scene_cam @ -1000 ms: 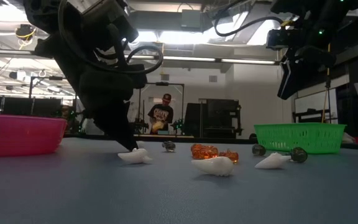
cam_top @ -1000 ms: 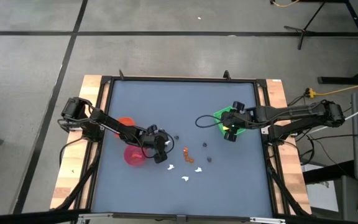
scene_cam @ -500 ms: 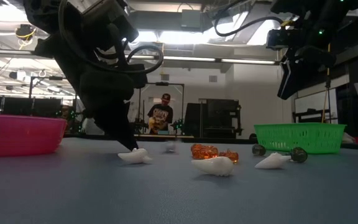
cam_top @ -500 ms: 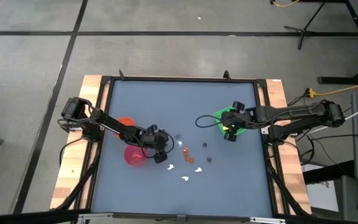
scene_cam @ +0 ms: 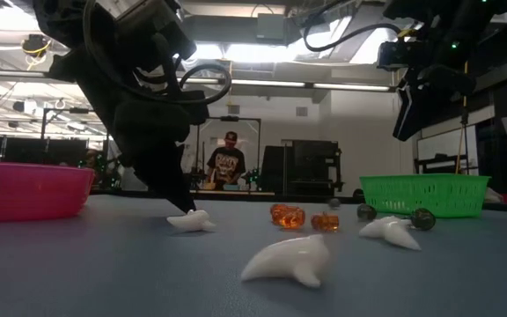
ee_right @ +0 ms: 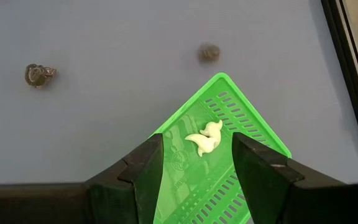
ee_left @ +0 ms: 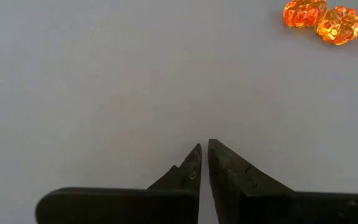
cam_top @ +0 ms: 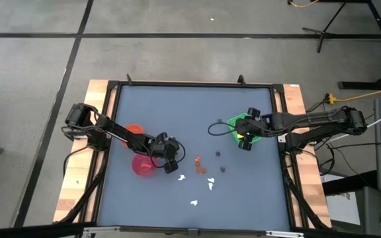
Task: Sort Halloween decoration
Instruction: Put the white ghost toy into the green bin
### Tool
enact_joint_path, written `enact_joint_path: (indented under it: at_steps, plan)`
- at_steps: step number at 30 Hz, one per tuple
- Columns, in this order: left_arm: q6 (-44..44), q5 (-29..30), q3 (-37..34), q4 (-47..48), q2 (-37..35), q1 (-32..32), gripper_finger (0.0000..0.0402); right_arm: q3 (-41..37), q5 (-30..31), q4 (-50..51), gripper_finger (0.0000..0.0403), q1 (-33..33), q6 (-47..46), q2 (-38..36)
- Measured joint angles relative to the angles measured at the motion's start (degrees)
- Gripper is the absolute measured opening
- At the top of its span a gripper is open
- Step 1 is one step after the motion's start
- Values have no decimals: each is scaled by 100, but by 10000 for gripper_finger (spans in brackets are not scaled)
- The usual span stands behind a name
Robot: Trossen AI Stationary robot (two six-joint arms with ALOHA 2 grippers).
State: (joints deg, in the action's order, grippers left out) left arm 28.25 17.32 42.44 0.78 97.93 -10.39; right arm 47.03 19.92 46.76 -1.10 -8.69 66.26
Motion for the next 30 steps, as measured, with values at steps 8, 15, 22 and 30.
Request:
enact_joint_path:
  at_steps: [8, 15, 22, 30]
  plan:
    - [2, 11, 2, -4, 0, 0, 19, -2, -2, -37, 191, -1, 0, 0]
    - [2, 9, 6, -196, 0, -2, 40, -2, -1046, -600, 191, 0, -2, 0]
    - [2, 16, 6, -346, 0, -2, 95, -2, -1695, -1414, 191, -4, 0, -1]
    - [2, 59, 6, -427, 0, -2, 146, -2, -2079, -1843, 191, -4, -3, 44]
